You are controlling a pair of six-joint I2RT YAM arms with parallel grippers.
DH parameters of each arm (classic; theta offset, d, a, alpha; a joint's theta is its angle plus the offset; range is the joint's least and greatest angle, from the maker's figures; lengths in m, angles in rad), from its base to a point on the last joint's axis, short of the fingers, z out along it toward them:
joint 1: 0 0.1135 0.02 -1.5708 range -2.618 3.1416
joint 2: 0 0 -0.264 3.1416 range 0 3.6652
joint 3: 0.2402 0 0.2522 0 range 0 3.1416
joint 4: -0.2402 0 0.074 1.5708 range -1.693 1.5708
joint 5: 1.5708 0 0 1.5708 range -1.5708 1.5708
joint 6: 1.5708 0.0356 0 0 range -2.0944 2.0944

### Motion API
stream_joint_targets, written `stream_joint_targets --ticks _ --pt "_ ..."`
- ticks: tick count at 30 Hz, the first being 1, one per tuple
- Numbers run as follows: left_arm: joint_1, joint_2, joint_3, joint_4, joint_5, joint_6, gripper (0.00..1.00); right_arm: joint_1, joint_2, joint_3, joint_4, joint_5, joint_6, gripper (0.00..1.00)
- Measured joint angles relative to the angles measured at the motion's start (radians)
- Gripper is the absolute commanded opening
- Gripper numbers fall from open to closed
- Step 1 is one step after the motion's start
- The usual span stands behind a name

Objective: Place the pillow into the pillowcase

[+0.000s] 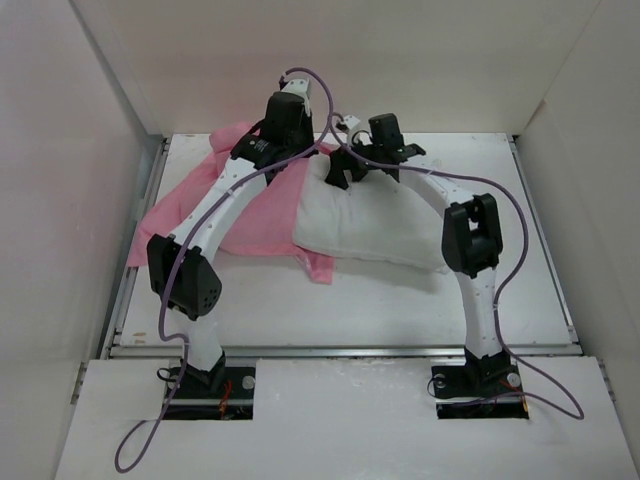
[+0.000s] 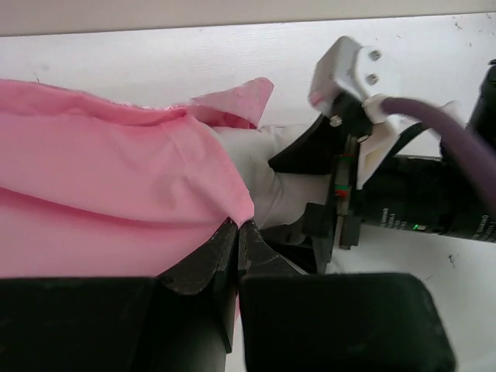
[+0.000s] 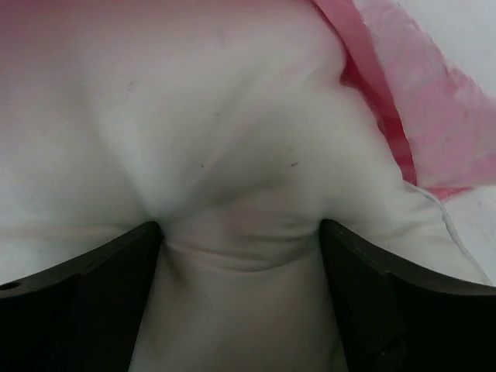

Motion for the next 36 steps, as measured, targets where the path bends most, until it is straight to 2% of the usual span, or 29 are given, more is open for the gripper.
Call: stream_joint_targets --ticks 1,2,3,4,7,9,11,13,17,24,32,36 --pt "0.000 0.002 0.008 0.000 -0.003 0.003 0.00 0.011 0.014 0.015 -0.015 -0.002 -0.016 0.74" --pt "0.000 0.004 0.010 -0.002 -0.006 0.004 0.00 0.018 0.026 0.037 -0.029 -0.008 -0.034 0.35" --pt "0.000 0.005 0.011 -0.004 -0.007 0.006 0.00 0.023 0.035 0.061 -0.045 -0.022 -0.052 0.12" --pt "0.000 0.006 0.013 -0.008 -0.010 0.007 0.00 0.024 0.040 0.083 -0.061 -0.040 -0.061 0.00" --pt "0.000 0.020 0.031 -0.016 -0.012 0.011 0.00 0.023 0.021 0.062 -0.024 -0.084 -0.047 0.00" --pt "0.000 0.033 0.041 -0.019 -0.010 0.013 0.00 0.023 -0.095 -0.133 0.079 -0.090 -0.005 0.00" --pt "0.000 0.037 0.041 -0.024 -0.009 0.014 0.00 0.024 -0.242 -0.373 0.306 -0.046 0.063 0.00" --pt "0.000 0.039 0.041 -0.035 0.000 0.013 0.00 0.024 -0.426 -0.604 0.450 -0.021 0.124 0.00" --pt "-0.014 0.046 0.060 -0.045 0.027 0.007 0.00 0.026 -0.650 -0.808 0.694 -0.002 0.241 0.00" --pt "-0.122 0.039 0.097 -0.032 0.095 0.014 0.00 0.032 -0.611 -0.913 1.066 0.068 0.434 0.00" --pt "-0.249 -0.014 -0.030 -0.028 0.261 0.061 0.00 0.038 -0.532 -1.041 1.298 0.262 0.606 0.00" --pt "-0.260 -0.025 -0.063 -0.013 0.299 0.102 0.00 0.050 -0.532 -1.109 1.415 0.332 0.692 0.00"
